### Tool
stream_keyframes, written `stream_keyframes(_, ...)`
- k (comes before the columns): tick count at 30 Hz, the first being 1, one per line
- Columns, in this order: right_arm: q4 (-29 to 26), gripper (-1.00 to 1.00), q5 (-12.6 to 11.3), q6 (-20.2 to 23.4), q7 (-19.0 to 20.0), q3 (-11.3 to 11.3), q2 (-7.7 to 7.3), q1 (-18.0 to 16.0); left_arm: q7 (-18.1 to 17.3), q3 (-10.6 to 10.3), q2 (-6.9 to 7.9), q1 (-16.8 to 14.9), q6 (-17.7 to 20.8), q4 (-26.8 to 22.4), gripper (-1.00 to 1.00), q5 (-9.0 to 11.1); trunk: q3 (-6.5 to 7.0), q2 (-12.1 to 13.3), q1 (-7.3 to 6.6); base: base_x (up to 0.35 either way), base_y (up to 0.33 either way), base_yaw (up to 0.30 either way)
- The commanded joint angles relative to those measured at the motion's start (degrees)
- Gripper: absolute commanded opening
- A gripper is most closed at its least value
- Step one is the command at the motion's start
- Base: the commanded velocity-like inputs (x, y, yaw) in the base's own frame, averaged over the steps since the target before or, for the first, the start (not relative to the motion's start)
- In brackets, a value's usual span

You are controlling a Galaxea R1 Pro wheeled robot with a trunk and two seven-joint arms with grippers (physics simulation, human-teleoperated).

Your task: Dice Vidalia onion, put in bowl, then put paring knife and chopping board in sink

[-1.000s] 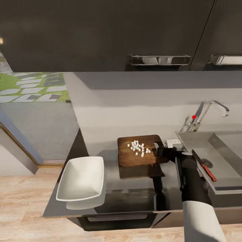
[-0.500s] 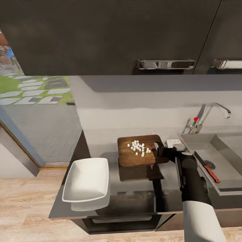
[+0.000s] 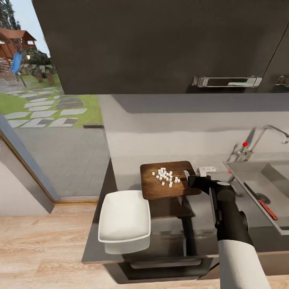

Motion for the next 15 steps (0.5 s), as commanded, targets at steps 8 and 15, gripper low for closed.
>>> stream_keyframes(8, -0.1, -1.0, 0.6, 0.2, 0.6, -0.2, 0.07, -0.1, 0.2, -0.5, 0.08, 0.0, -0.1, -0.1, 1.0, 0.6, 0.56, -0.1, 0.04, 0.0, 0.011, 0.0)
stream_keyframes(15, -0.1, -1.0, 0.6, 0.2, 0.6, -0.2, 0.07, -0.1, 0.2, -0.5, 0.08, 0.0, -0.1, -0.1, 1.0, 0.6, 1.13, -0.1, 0.04, 0.0, 0.245, 0.0)
